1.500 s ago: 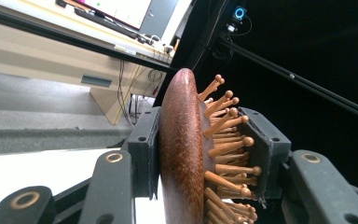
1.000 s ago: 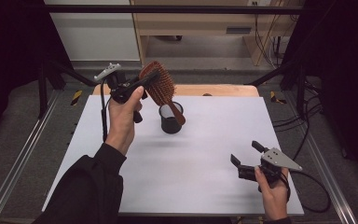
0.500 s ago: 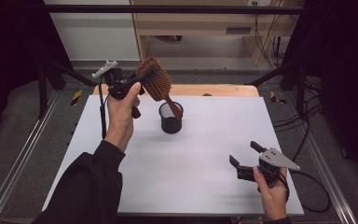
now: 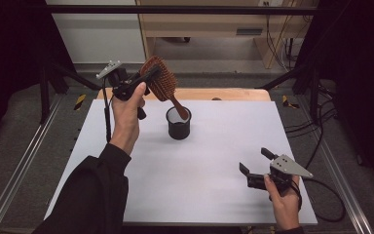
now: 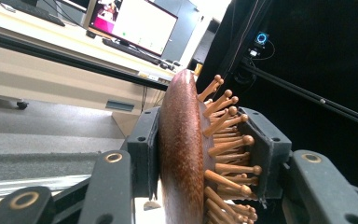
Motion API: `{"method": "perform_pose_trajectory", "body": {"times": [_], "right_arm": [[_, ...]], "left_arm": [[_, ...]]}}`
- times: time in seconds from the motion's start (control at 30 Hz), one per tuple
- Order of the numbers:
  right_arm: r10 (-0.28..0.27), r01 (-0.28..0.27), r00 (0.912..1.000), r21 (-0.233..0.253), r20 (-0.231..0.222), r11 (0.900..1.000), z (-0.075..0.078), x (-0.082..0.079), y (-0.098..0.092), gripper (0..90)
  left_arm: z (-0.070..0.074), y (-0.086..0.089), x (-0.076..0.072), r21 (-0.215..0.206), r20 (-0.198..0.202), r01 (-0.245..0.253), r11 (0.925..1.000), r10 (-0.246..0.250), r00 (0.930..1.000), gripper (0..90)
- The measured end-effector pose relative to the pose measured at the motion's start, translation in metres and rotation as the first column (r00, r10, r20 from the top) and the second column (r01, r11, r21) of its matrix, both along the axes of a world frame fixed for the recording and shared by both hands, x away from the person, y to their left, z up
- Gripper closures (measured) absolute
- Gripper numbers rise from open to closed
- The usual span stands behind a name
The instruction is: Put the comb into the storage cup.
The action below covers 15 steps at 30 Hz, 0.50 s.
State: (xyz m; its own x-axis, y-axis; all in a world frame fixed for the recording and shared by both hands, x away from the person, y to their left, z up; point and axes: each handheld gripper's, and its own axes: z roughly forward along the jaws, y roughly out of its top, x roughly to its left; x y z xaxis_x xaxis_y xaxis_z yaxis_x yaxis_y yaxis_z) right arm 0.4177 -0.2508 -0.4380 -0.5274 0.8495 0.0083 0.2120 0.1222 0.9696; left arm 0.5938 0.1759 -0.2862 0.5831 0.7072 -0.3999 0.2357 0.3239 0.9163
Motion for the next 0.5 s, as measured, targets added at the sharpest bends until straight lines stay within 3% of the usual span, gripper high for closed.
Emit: {"method": "perform_pose_trajectory", "body": {"times": [0.5], "right_arm": [[0.003,-0.003,1.0000,-0.003,0.002,1.000,-0.0004,0.0002,0.0006,4.8]], "left_arm": [[-0.0090,-0.0025,0.0100,0.039,-0.013,-0.027,0.9989,0.028,0.9995,52.2]]}}
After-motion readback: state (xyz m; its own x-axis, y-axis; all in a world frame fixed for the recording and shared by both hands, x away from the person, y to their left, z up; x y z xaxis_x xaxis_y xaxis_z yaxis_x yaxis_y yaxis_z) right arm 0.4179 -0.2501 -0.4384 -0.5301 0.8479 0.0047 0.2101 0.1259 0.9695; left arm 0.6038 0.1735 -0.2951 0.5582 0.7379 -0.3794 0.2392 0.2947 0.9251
